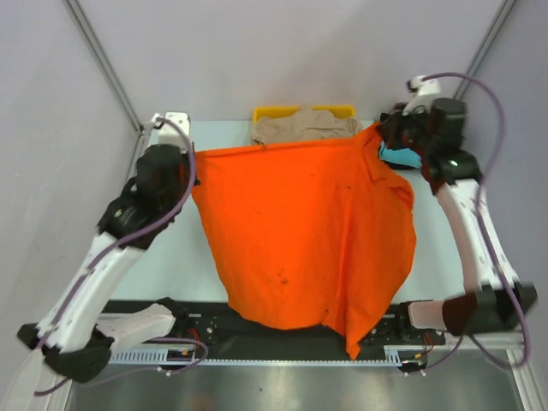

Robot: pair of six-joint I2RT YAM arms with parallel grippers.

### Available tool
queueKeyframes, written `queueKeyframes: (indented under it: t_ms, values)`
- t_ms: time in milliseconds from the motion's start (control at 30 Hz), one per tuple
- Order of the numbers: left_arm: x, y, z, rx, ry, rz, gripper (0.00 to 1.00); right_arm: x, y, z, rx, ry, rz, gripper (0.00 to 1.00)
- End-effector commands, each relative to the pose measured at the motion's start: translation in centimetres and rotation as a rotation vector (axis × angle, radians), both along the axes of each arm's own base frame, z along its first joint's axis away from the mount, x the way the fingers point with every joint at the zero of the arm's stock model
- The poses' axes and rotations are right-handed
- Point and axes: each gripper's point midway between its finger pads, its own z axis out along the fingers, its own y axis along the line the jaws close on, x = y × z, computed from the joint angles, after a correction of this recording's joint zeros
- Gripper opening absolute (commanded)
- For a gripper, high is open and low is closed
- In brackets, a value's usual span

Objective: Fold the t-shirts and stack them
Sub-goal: Flatten the tshirt out

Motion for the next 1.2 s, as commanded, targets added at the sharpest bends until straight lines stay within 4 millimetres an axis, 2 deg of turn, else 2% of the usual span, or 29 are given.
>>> queueKeyframes:
  t_ms: [0,33,67,100,133,167,200,233,267,333,367,400,433,467,567,633,667,700,733,767,800,833,867,900,933,1000,1100,1133,1167]
  values:
    - [4.8,-0.2,-9.9,-0.09,0.251,-0.004,0.01,3.2,0.5,-8.9,-0.045,0.214,-0.071,0.11]
    - [6.6,1.6,-11.8,-0.143,0.285,0.04,0.03,4.8,0.5,-12.4,-0.065,0.282,-0.096,0.23]
    - [8.4,1.5,-15.2,-0.174,0.397,0.027,0.06,5.5,-0.1,-13.8,-0.087,0.317,-0.15,0.63]
    - [9.2,1.2,-16.2,-0.227,0.447,0.0,0.11,6.5,-0.3,-14.1,-0.099,0.327,-0.172,0.75]
    - [10.6,2.5,-16.3,-0.261,0.454,0.042,0.24,7.2,0.0,-15.6,-0.115,0.357,-0.185,0.8]
    - [11.7,2.6,-18.0,-0.277,0.504,0.042,0.54,7.6,-0.9,-15.9,-0.131,0.37,-0.247,0.85]
    - [12.5,2.9,-18.4,-0.295,0.523,0.045,0.67,8.0,-1.0,-15.0,-0.126,0.355,-0.261,0.86]
    - [12.3,3.9,-19.2,-0.301,0.575,0.089,0.75,8.0,-0.9,-14.8,-0.122,0.359,-0.269,0.87]
    - [12.9,4.2,-18.1,-0.296,0.561,0.105,0.76,7.6,-0.9,-13.9,-0.103,0.346,-0.28,0.87]
    - [12.5,4.0,-17.3,-0.304,0.542,0.107,0.78,6.4,-0.6,-14.4,-0.084,0.354,-0.278,0.88]
    - [11.6,4.0,-17.9,-0.311,0.547,0.115,0.8,5.8,0.1,-13.1,-0.043,0.311,-0.252,0.88]
    - [10.7,4.1,-16.6,-0.326,0.505,0.114,0.8,5.3,0.6,-13.0,-0.027,0.298,-0.23,0.88]
    - [10.2,3.9,-16.3,-0.35,0.484,0.116,0.81,4.3,1.1,-15.4,-0.033,0.339,-0.214,0.88]
    - [9.0,3.8,-17.5,-0.354,0.508,0.12,0.81,4.0,2.2,-15.6,-0.018,0.326,-0.178,0.87]
    - [5.8,3.2,-18.0,-0.341,0.511,0.101,0.81,2.9,3.4,-18.6,-0.024,0.367,-0.142,0.85]
    - [4.0,2.7,-18.3,-0.33,0.502,0.101,0.82,3.0,3.6,-20.9,-0.045,0.415,-0.135,0.83]
    - [2.3,2.4,-18.9,-0.347,0.501,0.091,0.82,3.3,3.7,-21.5,-0.045,0.427,-0.134,0.78]
    - [1.5,1.1,-19.2,-0.36,0.503,0.047,0.82,3.7,3.9,-23.0,-0.049,0.458,-0.127,0.75]
    - [0.3,0.6,-20.7,-0.346,0.535,0.027,0.82,3.9,4.3,-23.6,-0.042,0.468,-0.113,0.74]
    - [-0.7,0.9,-20.1,-0.329,0.503,0.034,0.82,4.6,4.7,-23.6,-0.032,0.457,-0.105,0.71]
    - [-1.8,0.8,-20.7,-0.301,0.526,0.027,0.82,5.0,5.2,-24.1,-0.038,0.465,-0.09,0.69]
    - [-2.6,1.2,-20.8,-0.287,0.532,0.036,0.81,5.3,5.2,-25.9,-0.063,0.506,-0.083,0.68]
    - [-3.3,1.9,-20.2,-0.276,0.503,0.054,0.82,6.3,5.1,-25.8,-0.073,0.501,-0.093,0.66]
    - [-3.8,2.2,-20.1,-0.263,0.492,0.052,0.82,6.9,4.8,-26.3,-0.077,0.509,-0.102,0.65]
    - [-4.1,2.4,-20.5,-0.259,0.483,0.048,0.83,7.3,4.8,-28.1,-0.089,0.55,-0.104,0.63]
    - [-4.2,2.0,-19.1,-0.289,0.397,0.006,0.84,8.6,4.8,-28.1,-0.076,0.543,-0.109,0.59]
    - [-4.4,2.0,-18.7,-0.293,0.363,-0.009,0.85,9.8,5.1,-30.2,-0.068,0.59,-0.112,0.57]
    - [-4.4,2.1,-18.7,-0.292,0.362,0.0,0.85,10.1,5.1,-29.8,-0.064,0.58,-0.114,0.57]
    - [-4.3,2.2,-18.8,-0.29,0.366,0.004,0.85,10.2,5.2,-31.0,-0.07,0.603,-0.117,0.57]
